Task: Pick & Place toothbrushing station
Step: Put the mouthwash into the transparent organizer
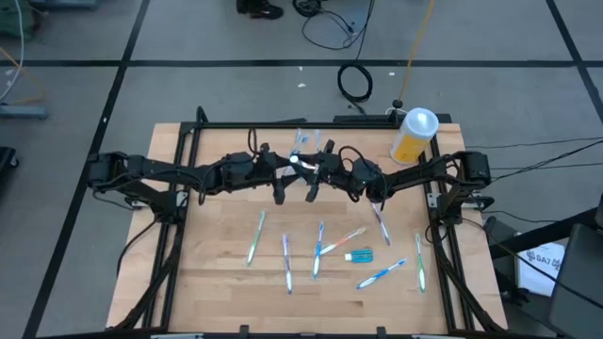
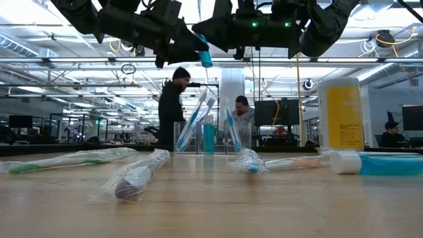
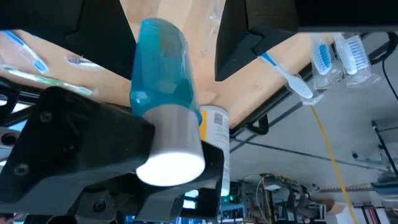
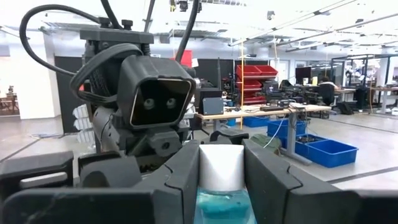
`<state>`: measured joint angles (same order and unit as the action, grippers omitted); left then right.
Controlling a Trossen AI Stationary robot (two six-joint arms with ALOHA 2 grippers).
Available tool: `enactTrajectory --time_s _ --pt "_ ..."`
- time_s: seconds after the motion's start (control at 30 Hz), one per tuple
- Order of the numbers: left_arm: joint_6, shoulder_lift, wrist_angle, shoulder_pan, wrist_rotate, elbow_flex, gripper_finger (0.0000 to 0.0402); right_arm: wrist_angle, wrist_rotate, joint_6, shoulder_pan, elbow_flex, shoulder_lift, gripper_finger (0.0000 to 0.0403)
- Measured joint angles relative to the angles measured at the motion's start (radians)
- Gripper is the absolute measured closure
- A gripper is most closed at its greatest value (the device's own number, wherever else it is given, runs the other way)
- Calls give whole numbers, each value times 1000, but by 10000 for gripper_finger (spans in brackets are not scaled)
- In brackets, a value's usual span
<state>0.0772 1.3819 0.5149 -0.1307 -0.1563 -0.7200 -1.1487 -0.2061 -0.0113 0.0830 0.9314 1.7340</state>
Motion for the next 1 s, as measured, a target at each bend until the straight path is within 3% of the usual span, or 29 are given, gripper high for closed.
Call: enactTrajectory --time_s 0.13,0.5,0.8,1.0 --pt "0 0 7 -4 2 0 201 -5 1 0 0 0 0 300" --pt "0 0 7 -6 6 0 287 -6 -11 -2 1 0 0 299" --pt "-12 0 1 -6 6 0 287 13 -7 -58 3 1 0 296" --pt "-42 0 -32 -6 6 0 287 68 5 -112 8 1 -10 260"
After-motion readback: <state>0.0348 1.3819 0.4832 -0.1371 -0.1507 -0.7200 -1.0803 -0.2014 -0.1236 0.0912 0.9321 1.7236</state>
